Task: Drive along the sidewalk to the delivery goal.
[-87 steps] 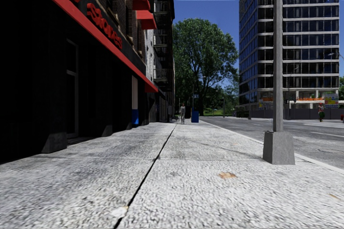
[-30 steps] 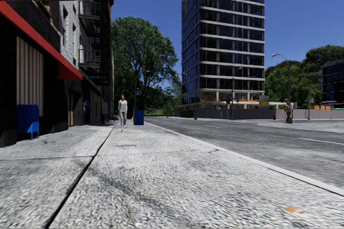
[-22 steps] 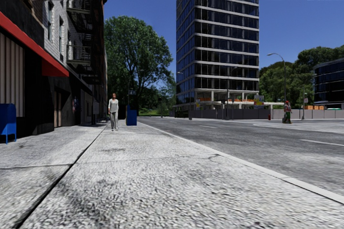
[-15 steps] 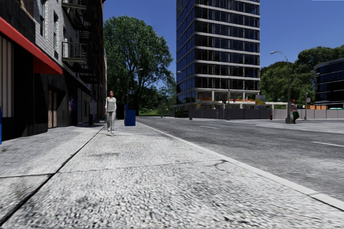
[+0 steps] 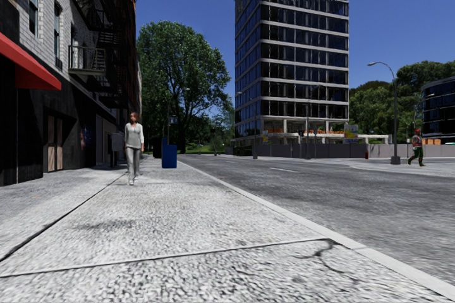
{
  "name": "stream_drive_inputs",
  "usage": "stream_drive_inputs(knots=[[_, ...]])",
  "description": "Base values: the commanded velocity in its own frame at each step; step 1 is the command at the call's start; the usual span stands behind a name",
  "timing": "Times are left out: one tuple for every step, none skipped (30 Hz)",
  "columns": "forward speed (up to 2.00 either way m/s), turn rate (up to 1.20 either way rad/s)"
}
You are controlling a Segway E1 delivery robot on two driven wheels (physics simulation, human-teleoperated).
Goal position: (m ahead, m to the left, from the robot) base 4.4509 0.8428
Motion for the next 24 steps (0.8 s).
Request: stream_drive_inputs(knots=[[2.00, 1.16], [2.00, 1.16], [2.00, 0.70], [2.00, 0.21], [2.00, 0.11], [2.00, 0.07], [2.00, 0.02], [2.00, 0.02], [2.00, 0.00], [2.00, 0.00], [2.00, 0.00], [2.00, 0.00], [2.00, 0.00], [2.00, 0.00], [2.00, 0.00], [2.00, 0.00], [2.00, 0.00], [2.00, 0.00], [2.00, 0.00], [2.00, 0.00], [2.00, 0.00], [2.00, 0.08], [2.00, 0.29], [2.00, 0.29]])
